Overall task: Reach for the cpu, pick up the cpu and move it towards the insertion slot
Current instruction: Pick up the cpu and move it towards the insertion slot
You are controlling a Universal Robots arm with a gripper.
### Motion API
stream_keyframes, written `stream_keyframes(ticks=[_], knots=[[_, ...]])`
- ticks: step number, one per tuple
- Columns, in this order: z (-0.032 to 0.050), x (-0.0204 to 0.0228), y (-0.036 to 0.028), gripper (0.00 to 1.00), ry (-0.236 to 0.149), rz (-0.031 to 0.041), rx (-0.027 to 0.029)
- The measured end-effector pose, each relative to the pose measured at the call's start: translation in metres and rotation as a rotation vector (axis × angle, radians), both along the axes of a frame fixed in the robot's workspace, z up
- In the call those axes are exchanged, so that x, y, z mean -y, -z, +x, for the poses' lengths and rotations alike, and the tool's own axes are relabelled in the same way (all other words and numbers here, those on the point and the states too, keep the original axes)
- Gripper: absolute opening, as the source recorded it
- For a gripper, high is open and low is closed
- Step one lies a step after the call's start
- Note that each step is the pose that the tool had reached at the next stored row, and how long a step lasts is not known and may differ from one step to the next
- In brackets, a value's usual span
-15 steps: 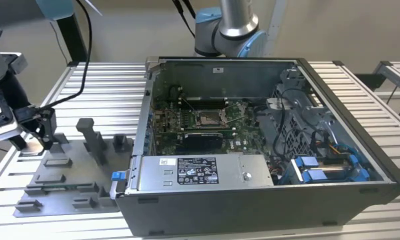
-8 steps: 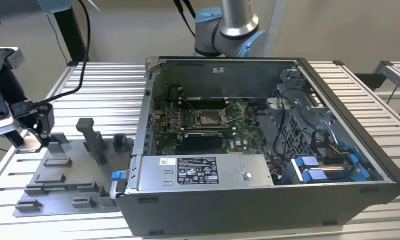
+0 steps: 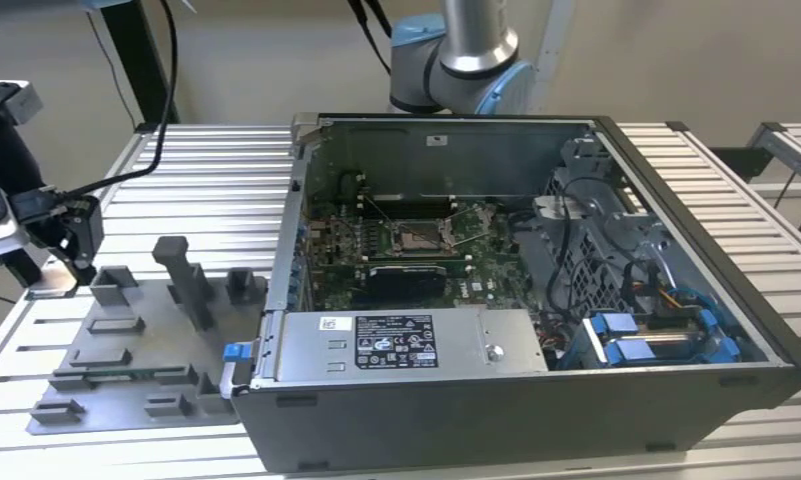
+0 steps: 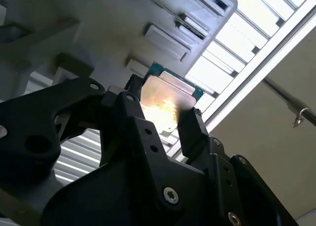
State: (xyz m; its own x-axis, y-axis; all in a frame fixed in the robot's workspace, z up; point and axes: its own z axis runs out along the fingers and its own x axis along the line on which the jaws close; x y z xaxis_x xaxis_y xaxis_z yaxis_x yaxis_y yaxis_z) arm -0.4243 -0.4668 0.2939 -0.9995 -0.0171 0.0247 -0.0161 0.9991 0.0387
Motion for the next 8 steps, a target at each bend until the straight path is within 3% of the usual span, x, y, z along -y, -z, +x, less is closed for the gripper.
stream_keyframes(ticks=[8], knots=[[0.0, 0.0, -0.0103, 0.0, 0.0, 0.0001, 0.0001]])
